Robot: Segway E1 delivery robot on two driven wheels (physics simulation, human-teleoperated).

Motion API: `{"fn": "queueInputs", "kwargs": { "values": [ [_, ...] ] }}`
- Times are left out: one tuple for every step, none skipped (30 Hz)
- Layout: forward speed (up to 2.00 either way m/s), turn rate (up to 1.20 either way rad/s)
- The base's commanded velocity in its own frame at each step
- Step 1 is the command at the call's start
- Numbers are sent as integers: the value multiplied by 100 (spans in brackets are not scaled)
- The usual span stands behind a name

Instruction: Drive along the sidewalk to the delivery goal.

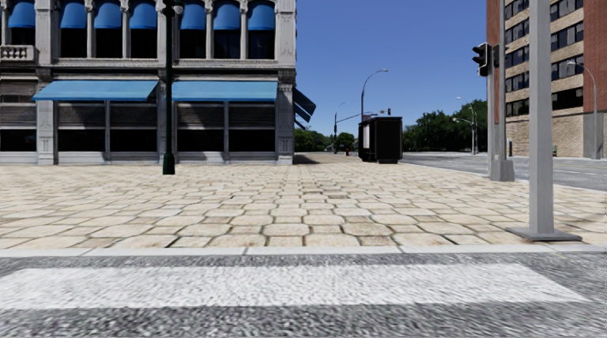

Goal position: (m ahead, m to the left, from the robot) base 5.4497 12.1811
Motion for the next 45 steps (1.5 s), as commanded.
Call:
{"fn": "queueInputs", "kwargs": {
  "values": [
    [200, 0],
    [200, 0],
    [200, 0],
    [200, 0],
    [200, 0],
    [200, 0],
    [200, 0],
    [200, 0],
    [200, 0],
    [200, 0],
    [200, 0],
    [200, 0],
    [200, 0],
    [200, 0],
    [200, 0],
    [200, 0],
    [200, 0],
    [200, 0],
    [200, 0],
    [200, 0],
    [200, 0],
    [200, 0],
    [200, 0],
    [200, 1],
    [200, 1],
    [200, 1],
    [200, 1],
    [200, 1],
    [200, 1],
    [200, 1],
    [200, 1],
    [200, 1],
    [200, 1],
    [200, 1],
    [200, 1],
    [200, 1],
    [200, 1],
    [200, 1],
    [200, 0],
    [200, 0],
    [200, 0],
    [200, 0],
    [200, 0],
    [200, 0],
    [200, 0]
  ]
}}
